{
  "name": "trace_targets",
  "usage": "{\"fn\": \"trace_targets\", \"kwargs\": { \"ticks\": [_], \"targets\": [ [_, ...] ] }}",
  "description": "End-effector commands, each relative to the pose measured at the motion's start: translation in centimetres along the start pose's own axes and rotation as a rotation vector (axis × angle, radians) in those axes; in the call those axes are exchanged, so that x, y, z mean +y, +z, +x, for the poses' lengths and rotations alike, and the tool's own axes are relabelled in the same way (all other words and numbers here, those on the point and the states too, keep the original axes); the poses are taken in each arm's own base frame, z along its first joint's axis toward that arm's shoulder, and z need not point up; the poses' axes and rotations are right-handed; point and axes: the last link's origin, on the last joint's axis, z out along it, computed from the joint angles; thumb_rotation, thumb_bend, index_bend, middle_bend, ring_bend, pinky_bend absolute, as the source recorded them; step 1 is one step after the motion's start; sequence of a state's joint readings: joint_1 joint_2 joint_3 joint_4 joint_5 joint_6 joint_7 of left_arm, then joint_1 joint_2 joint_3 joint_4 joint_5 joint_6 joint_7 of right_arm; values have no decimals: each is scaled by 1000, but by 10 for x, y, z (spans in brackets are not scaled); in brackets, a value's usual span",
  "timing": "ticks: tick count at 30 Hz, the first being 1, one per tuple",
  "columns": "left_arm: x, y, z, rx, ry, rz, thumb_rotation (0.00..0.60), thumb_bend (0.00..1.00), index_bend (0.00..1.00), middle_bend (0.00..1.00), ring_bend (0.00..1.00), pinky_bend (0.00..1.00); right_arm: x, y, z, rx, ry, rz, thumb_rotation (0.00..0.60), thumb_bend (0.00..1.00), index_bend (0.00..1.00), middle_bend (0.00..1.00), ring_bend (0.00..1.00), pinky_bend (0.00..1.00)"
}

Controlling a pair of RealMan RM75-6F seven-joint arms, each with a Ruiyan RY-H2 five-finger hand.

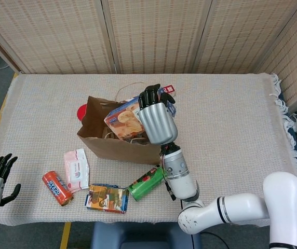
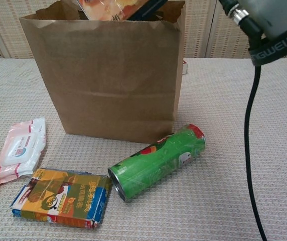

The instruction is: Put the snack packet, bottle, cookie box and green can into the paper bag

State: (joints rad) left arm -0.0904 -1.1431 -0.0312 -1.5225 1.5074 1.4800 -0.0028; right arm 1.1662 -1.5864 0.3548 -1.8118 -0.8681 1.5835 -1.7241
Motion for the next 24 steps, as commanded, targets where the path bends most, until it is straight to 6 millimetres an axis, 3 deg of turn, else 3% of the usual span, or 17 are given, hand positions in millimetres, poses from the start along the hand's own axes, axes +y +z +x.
{"fn": "trace_targets", "kwargs": {
  "ticks": [1,3,7,13,24],
  "targets": [
    [0,0,0,0,0,0,600,393,71,0,0,0,-6,-2,-3,-37,-38,-3,600,202,85,285,205,413],
    [0,0,0,-1,0,-1,600,393,70,0,0,0,-6,-3,-3,-46,-45,-6,600,131,5,191,117,357],
    [0,0,0,-1,0,-1,600,394,70,0,0,0,-1,-4,-4,-45,-44,-21,600,50,0,67,6,200],
    [0,0,0,0,3,0,600,394,70,0,0,0,6,-4,-5,-38,-40,-34,600,27,0,46,0,167],
    [0,0,0,3,7,3,600,393,70,0,0,0,50,-28,-24,-34,106,-59,600,27,0,47,0,164]
  ]
}}
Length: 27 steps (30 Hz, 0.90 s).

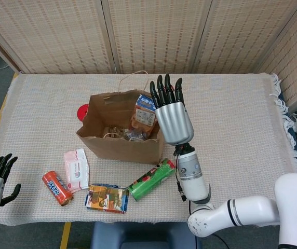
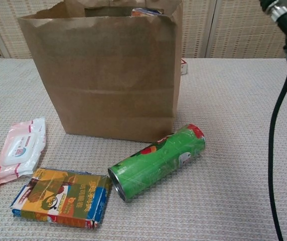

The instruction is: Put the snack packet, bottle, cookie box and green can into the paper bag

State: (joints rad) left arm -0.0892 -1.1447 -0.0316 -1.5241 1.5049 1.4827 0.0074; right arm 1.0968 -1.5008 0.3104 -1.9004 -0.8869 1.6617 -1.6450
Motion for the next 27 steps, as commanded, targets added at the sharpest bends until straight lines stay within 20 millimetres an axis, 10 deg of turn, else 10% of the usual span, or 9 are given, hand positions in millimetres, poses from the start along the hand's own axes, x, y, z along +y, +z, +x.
{"fn": "trace_targets", "kwargs": {
  "ticks": [1,14,27],
  "targets": [
    [0,0,0,1,1,0,600,393,70,0,0,0,26,-17,-13,-10,97,5,600,27,0,47,0,164],
    [2,0,-1,9,19,7,600,394,70,0,0,0,82,-129,-82,-259,397,286,600,26,0,52,45,204],
    [3,0,-2,16,29,17,600,394,70,0,0,0,44,-199,-117,-410,490,649,600,27,0,66,51,221]
  ]
}}
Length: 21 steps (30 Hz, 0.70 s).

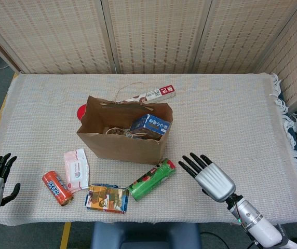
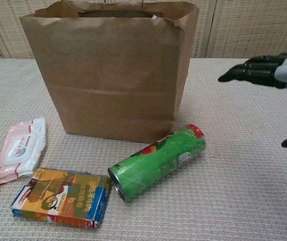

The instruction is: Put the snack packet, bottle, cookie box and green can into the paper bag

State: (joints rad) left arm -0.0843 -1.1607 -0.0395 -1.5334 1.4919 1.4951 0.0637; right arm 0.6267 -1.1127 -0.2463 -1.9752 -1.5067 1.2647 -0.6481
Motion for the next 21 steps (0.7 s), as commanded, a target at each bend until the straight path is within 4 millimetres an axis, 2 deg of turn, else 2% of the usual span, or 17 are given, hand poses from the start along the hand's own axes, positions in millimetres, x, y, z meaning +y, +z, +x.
{"fn": "trace_targets", "kwargs": {
  "ticks": [1,10,21],
  "targets": [
    [0,0,0,0,-1,0,600,394,70,0,0,0,-18,4,-17,-47,-5,73,600,27,0,66,51,221],
    [-1,0,0,-4,-9,-4,600,395,70,0,0,0,-56,46,-24,-59,1,126,600,27,0,66,51,221],
    [-1,0,1,-8,-14,-8,600,394,70,0,0,0,-91,102,-29,-105,33,123,600,27,0,65,51,211]
  ]
}}
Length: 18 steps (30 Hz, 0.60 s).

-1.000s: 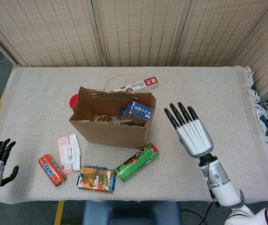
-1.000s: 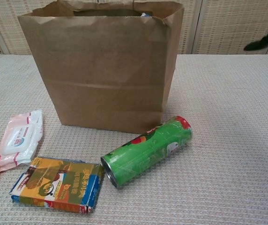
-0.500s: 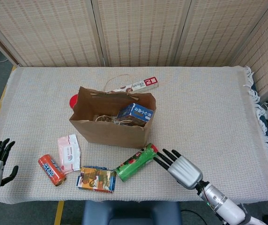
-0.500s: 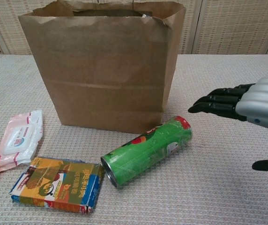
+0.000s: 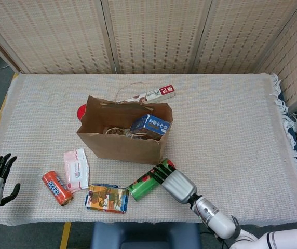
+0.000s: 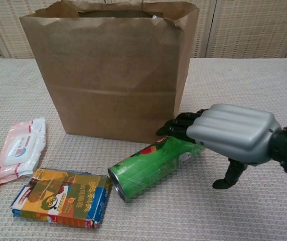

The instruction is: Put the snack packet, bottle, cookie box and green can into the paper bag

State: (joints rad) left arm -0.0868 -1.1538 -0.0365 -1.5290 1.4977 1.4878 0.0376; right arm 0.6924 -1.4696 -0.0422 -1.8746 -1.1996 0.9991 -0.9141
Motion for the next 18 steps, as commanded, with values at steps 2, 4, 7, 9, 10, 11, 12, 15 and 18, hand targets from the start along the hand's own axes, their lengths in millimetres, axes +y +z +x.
{"fn": "trace_targets", "kwargs": {
  "ticks": [2,4,7,9,10,11,12,15,18],
  "targets": [
    [0,0,0,-1,-1,0,600,394,70,0,0,0,-17,31,5,0,2,13,600,27,0,65,51,210],
    [0,0,0,-1,-3,-1,600,394,70,0,0,0,-23,40,6,3,1,15,600,27,0,65,51,210],
    [0,0,0,-2,-5,-3,600,394,70,0,0,0,-31,51,7,-2,-2,14,600,27,0,66,53,209],
    [-1,0,0,-3,-7,-3,600,394,70,0,0,0,-35,57,6,-13,-10,12,600,27,6,69,55,209],
    [-1,0,0,-4,-8,-4,600,394,70,0,0,0,-37,60,5,-21,-19,9,600,27,17,75,58,209],
    [-1,0,0,-4,-8,-5,600,394,70,0,0,0,-39,63,4,-27,-24,7,600,27,33,84,62,208],
    [-1,0,0,-5,-9,-5,600,394,70,0,0,0,-41,65,4,-33,-26,4,600,27,44,90,65,208],
    [-1,0,1,-6,-12,-7,600,394,70,0,0,0,-47,70,1,-55,-27,-3,600,27,115,122,86,208],
    [-1,0,1,-7,-14,-7,600,394,70,0,0,0,-51,72,-1,-76,-30,-5,600,44,194,177,138,234]
  ]
}}
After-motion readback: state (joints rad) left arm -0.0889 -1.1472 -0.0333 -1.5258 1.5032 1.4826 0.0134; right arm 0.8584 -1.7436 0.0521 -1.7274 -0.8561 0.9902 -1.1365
